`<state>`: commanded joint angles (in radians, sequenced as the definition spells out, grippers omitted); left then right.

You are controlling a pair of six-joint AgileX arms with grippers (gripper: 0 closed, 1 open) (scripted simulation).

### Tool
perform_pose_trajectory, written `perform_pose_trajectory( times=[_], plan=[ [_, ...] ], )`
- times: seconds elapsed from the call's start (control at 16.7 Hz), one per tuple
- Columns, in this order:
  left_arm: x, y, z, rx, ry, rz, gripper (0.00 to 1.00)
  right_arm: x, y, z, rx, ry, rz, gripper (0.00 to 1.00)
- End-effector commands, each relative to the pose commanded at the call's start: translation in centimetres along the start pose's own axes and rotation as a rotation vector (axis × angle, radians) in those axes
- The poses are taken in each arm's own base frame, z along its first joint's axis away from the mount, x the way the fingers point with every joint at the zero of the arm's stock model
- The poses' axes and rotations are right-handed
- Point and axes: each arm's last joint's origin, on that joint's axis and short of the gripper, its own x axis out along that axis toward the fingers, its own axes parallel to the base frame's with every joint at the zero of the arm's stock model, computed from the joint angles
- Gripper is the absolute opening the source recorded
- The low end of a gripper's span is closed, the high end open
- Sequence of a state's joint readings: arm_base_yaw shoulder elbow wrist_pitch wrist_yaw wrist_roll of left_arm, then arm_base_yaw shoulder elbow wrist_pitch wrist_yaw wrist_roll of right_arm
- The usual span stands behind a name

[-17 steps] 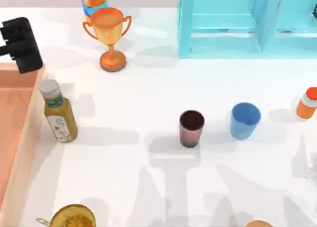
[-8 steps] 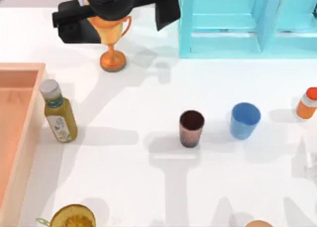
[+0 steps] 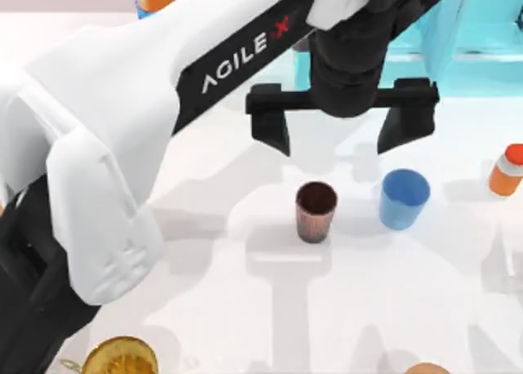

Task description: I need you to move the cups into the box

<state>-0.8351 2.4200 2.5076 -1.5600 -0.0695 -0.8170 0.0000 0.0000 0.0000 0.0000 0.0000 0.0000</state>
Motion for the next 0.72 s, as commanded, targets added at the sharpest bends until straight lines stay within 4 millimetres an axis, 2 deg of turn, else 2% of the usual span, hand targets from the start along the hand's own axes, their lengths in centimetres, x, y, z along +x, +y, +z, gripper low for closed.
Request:
perform_pose_trajectory(
  times=[0.18,0.54,0.72],
  plan=[
    [1.0,-1.3,-0.7,0.020,0.023,0.019,1.00,0.0,0.0,0.0,0.000,0.000,0.000,1.00],
    [1.2,-1.2,-0.6,0.017,0.023,0.020,1.00,0.0,0.0,0.0,0.000,0.000,0.000,1.00],
    [2.5,-1.4,-0.4,0.019,0.019,0.014,1.00,0.0,0.0,0.0,0.000,0.000,0.000,1.00]
  ],
)
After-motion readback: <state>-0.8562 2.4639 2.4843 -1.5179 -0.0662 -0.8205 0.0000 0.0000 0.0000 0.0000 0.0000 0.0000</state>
